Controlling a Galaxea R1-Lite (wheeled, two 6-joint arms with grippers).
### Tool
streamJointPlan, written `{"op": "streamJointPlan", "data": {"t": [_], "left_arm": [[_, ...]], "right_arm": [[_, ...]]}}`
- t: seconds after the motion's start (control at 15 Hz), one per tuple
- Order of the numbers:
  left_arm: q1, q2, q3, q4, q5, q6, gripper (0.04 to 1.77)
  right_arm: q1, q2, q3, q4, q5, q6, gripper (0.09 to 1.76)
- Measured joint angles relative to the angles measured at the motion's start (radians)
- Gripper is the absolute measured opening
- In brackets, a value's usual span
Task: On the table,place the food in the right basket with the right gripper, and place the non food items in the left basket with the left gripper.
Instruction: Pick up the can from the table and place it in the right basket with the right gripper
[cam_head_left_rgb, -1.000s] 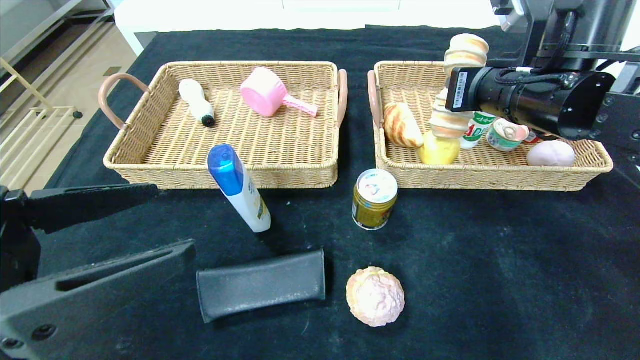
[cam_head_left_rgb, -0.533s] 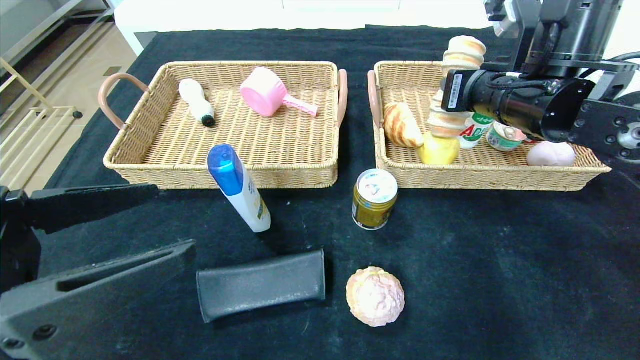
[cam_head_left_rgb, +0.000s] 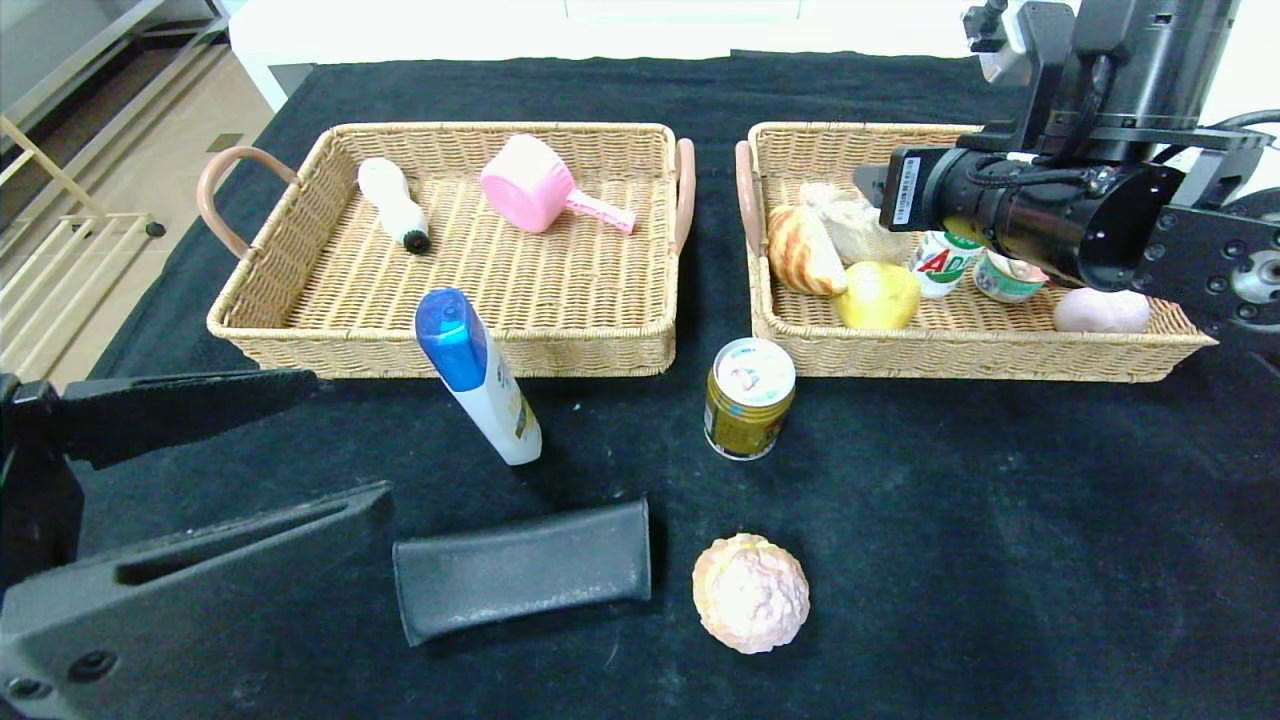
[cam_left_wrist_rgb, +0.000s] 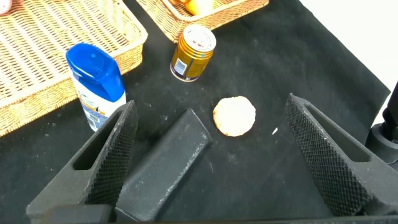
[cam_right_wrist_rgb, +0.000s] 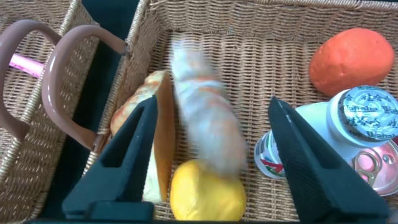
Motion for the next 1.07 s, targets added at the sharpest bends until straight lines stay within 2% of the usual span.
{"op": "streamJointPlan", "data": {"t": [0.47,0.67,0.87,1.07], "left_arm": [[0.000,0.000,-0.001,0.000,0.000,0.001,1.72],[0.000,0.000,-0.001,0.000,0.000,0.001,1.72],[0.000,0.004,-0.001,0.001,0.001,0.001,1.72],[0.000,0.005,-0.001,0.001,0.001,0.001,1.72]], "right_arm": [[0.038,-0.052,0.040,0.048,-0.003,0.002,1.55],[0.143,-0.120,0.099,0.116,-0.021,0.021,1.60],[0.262,-0.164,0.140,0.129,-0.093,0.026,1.64],[0.338,-0.173,0.176,0.129,-0.164,0.027,1.66]]}}
